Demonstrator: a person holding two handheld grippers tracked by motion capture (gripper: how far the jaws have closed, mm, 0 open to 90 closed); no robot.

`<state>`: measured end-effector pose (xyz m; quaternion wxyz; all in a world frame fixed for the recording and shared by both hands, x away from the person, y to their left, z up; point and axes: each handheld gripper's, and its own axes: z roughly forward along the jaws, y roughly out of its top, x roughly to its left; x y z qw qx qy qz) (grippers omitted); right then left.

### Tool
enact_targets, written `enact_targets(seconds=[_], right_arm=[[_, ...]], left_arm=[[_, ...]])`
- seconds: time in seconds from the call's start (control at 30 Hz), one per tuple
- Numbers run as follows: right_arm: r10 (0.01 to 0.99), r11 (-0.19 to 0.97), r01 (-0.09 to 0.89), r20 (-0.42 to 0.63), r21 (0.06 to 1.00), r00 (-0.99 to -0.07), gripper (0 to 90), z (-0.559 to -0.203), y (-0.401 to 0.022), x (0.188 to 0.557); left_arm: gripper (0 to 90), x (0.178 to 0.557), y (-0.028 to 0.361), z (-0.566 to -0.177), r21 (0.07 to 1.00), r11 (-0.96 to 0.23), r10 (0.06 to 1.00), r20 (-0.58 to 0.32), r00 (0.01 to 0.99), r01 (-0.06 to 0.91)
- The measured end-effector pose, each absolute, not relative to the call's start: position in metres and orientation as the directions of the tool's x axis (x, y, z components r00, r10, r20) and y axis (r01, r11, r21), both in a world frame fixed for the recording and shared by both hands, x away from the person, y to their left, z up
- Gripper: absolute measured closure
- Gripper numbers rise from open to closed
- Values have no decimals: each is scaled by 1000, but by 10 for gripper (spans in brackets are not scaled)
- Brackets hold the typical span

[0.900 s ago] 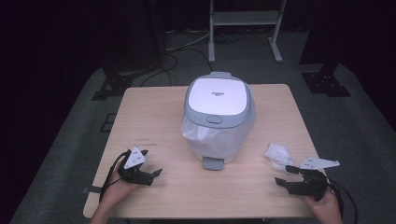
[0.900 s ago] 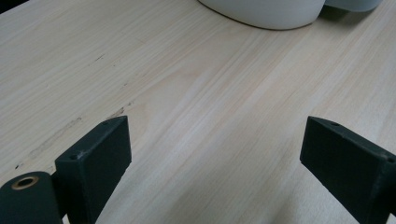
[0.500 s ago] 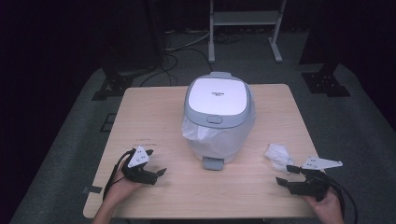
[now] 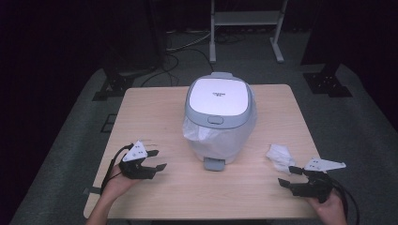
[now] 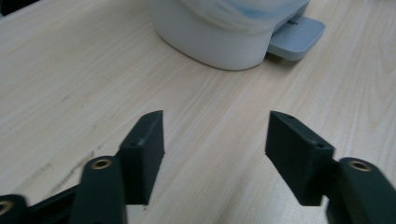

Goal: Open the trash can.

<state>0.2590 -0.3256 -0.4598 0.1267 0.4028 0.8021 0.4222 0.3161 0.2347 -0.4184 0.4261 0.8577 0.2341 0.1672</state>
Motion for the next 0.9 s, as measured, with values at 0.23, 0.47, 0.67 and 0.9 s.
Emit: enact_targets(seconds=[0.23,0.47,0.67,0.9], right_arm=[[747,322,533,135,783,-651,281,-459,-324,258],[747,314,539,148,782,-649,281,-459,-324,258],[746,315,531,140,787,-651,281,-457,-324,257],[749,312,528,137,790,-649,281,-456,-325,256]], left_arm=[[522,319,234,-395,808,-534,518,80,851,249],[605,315,233,-377,803,-542,492,64,868,248],[645,313,228,-359,799,-552,460,55,886,237],[675,312,218,-336,799,-566,415,63,908,204]])
